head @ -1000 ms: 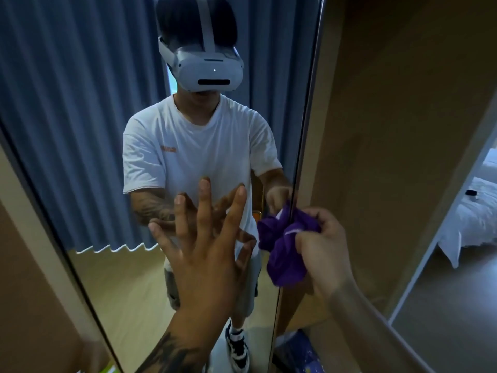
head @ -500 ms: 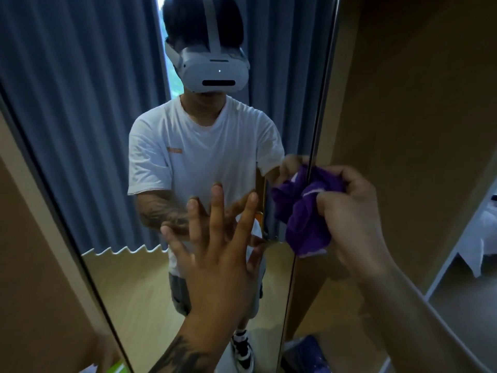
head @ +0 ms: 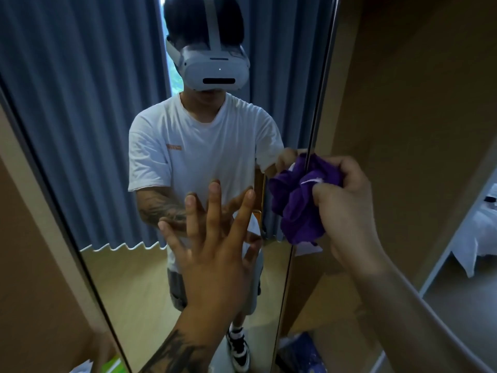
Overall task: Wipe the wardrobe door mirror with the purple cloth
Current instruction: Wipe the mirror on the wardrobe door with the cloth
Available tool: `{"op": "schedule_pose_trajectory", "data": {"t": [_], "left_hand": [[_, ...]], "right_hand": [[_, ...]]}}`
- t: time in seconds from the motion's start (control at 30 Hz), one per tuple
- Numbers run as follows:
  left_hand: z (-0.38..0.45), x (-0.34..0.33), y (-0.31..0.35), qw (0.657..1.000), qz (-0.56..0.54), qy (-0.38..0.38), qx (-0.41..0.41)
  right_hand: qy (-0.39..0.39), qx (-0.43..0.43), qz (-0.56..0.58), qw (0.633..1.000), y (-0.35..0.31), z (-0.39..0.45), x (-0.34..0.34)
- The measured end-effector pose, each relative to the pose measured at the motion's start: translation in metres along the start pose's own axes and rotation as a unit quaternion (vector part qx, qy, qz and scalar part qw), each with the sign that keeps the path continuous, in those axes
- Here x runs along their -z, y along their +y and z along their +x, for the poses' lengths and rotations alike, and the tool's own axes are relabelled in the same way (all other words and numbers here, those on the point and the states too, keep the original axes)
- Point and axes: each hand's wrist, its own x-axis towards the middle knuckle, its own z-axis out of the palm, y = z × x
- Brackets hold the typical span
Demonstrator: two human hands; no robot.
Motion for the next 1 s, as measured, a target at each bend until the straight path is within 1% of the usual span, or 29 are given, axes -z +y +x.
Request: {"op": "schedule_pose_trajectory", "data": {"t": [0.03,0.13,0.17,0.23,0.3,0.37,0.43,0.53,0.6,0.73,0.8,0.87,0.93,1.0], "left_hand": [[0.000,0.000,0.000,1.000,-0.001,-0.001,-0.001],[0.000,0.001,-0.001,1.000,-0.002,-0.001,-0.007],[0.000,0.001,0.000,1.000,-0.001,-0.002,-0.009],[0.001,0.001,0.000,1.000,-0.003,0.003,-0.008],[0.000,0.001,0.000,1.000,-0.004,0.006,-0.008],[0.000,0.000,-0.001,1.000,-0.003,0.006,-0.009],[0.000,0.000,-0.002,1.000,-0.005,0.004,-0.008],[-0.001,0.002,-0.001,1.000,-0.007,0.001,-0.007],[0.000,0.002,0.000,1.000,-0.008,-0.003,-0.006],[0.000,0.004,0.001,1.000,0.002,-0.011,-0.002],[0.000,0.004,-0.001,1.000,-0.001,-0.009,-0.006],[0.000,0.004,-0.004,1.000,-0.005,-0.011,-0.011],[0.000,0.005,-0.004,1.000,-0.008,-0.020,-0.008],[0.000,0.006,-0.002,1.000,-0.015,-0.024,-0.004]], "right_hand": [[-0.007,-0.017,-0.006,1.000,0.012,-0.006,0.000],[-0.051,-0.113,-0.042,0.991,0.046,-0.023,-0.002],[-0.051,-0.122,-0.056,0.990,0.049,-0.023,-0.001],[-0.033,-0.087,-0.059,0.994,0.036,-0.014,0.001],[-0.011,-0.036,-0.020,0.999,0.013,-0.002,0.003],[0.005,-0.006,0.017,1.000,0.001,0.004,0.002],[0.009,-0.015,-0.001,1.000,0.007,0.000,-0.002],[-0.032,-0.081,-0.034,0.996,0.019,-0.011,-0.003],[-0.039,-0.099,-0.027,0.994,0.009,-0.006,0.000],[-0.001,-0.027,0.016,1.000,-0.021,0.014,0.000],[0.019,-0.011,0.000,1.000,-0.012,0.005,-0.004],[0.008,-0.043,-0.026,0.999,0.012,-0.012,-0.004],[-0.028,-0.095,-0.037,0.994,0.028,-0.023,-0.004],[-0.028,-0.102,-0.042,0.993,0.024,-0.017,-0.001]]}}
